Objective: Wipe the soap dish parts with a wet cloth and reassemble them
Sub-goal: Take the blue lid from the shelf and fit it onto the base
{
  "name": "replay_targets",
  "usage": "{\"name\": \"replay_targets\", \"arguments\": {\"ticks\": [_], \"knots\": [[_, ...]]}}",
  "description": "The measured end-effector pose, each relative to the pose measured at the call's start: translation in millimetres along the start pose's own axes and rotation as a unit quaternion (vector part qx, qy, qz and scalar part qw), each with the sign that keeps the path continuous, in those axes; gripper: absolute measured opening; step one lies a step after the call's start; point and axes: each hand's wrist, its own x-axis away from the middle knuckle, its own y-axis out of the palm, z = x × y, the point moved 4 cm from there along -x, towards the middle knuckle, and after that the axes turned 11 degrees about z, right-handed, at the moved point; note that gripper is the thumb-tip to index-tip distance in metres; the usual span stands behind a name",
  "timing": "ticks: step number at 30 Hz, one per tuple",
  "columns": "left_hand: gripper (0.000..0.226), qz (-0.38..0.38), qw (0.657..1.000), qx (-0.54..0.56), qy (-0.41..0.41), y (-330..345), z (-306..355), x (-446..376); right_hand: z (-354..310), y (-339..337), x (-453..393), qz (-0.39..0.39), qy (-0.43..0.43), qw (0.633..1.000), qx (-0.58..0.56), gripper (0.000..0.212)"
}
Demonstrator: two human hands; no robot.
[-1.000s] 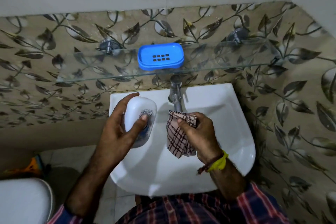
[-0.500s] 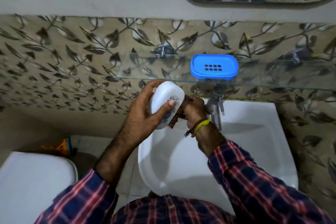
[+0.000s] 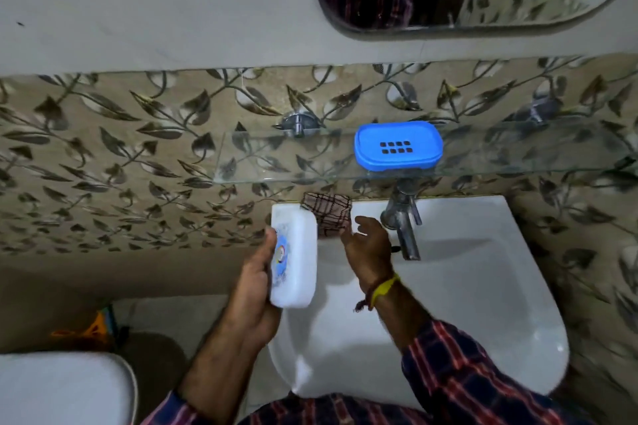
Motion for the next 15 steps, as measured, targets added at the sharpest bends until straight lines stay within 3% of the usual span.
{"name": "replay_targets", "arguments": {"ticks": [3,6,9,12,15], "knots": [[0.041,-0.004,0.999,0.006,-0.049,10,-25,-5,-15,-26,10,0.010,-0.085,0.996,-0.004,0.026],[0.040,-0.060,0.995,0.037,-0.069,24,-36,-8,-41,-54,14,0.043,-0.189,0.981,0.009,0.022],[0.058,-0.094,0.989,0.052,-0.098,32,-45,-5,-69,-89,19,0.109,-0.279,0.954,0.012,0.018],[0.078,-0.126,0.988,0.028,-0.090,39,-48,6,-95,-118,21,0.158,-0.350,0.923,0.006,0.022],[0.083,-0.157,0.986,0.003,-0.049,50,-40,19,-119,-129,5,0.138,-0.399,0.907,-0.001,0.035]]}}
